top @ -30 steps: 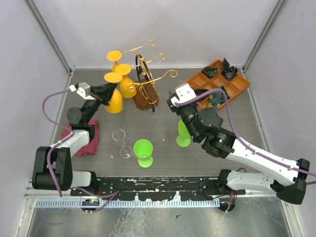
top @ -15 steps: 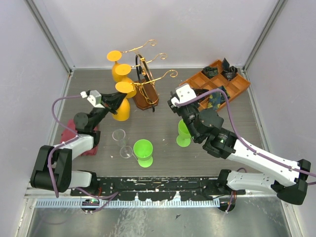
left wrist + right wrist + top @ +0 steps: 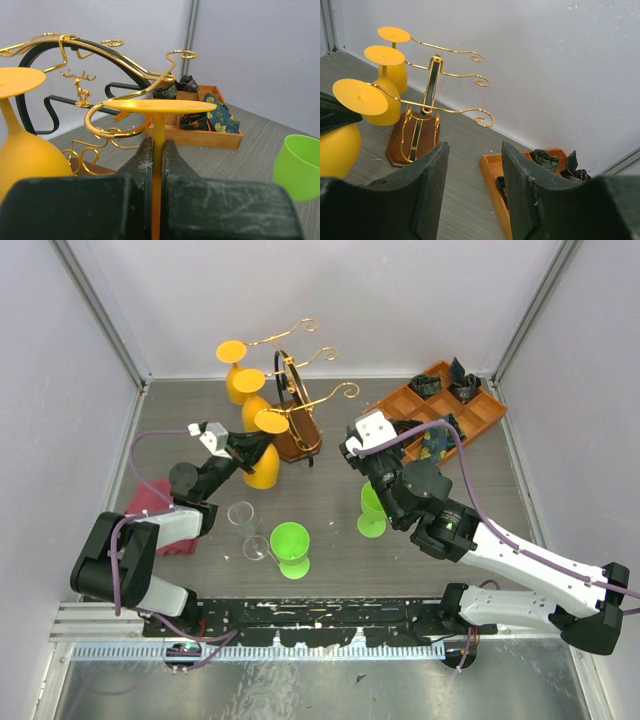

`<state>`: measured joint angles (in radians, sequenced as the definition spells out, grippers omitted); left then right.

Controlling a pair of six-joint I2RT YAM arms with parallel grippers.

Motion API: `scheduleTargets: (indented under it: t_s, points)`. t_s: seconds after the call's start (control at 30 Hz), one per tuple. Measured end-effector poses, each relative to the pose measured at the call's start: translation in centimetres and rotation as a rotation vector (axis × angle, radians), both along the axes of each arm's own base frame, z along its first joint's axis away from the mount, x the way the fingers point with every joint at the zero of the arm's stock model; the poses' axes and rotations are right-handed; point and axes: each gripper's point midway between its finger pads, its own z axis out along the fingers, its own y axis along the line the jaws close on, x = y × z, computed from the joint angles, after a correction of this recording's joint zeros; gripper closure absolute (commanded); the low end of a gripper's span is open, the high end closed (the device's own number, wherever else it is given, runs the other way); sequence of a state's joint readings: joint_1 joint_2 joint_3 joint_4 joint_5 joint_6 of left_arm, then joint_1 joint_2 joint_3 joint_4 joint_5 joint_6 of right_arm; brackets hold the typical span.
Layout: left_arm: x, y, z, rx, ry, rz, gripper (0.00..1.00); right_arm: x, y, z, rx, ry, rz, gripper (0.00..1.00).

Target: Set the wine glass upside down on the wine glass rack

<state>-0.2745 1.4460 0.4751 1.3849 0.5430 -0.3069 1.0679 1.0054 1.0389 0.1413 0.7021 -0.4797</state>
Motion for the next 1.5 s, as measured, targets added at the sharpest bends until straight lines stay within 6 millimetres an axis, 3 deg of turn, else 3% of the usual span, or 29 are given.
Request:
scheduleTargets:
  t_s: [0.5, 0.87, 1.5]
  points:
    - [2.2, -1.9, 0.9, -0.010, -0.040, 0.063, 1.00, 0.1, -0.4, -0.2, -0.021, -0.003, -0.021, 0.47]
    - [4.7, -0.9, 0.3, -0.025, -0.030, 0.174, 1.00, 0.2, -0.6, -0.4, -0.044, -0.005, -0.035, 0.47]
    - [4.9, 1.5, 0.0, -0.004, -0.045, 0.307, 1.00, 0.4, -0.9, -1.1, -0.075, -0.002, -0.053, 0.46]
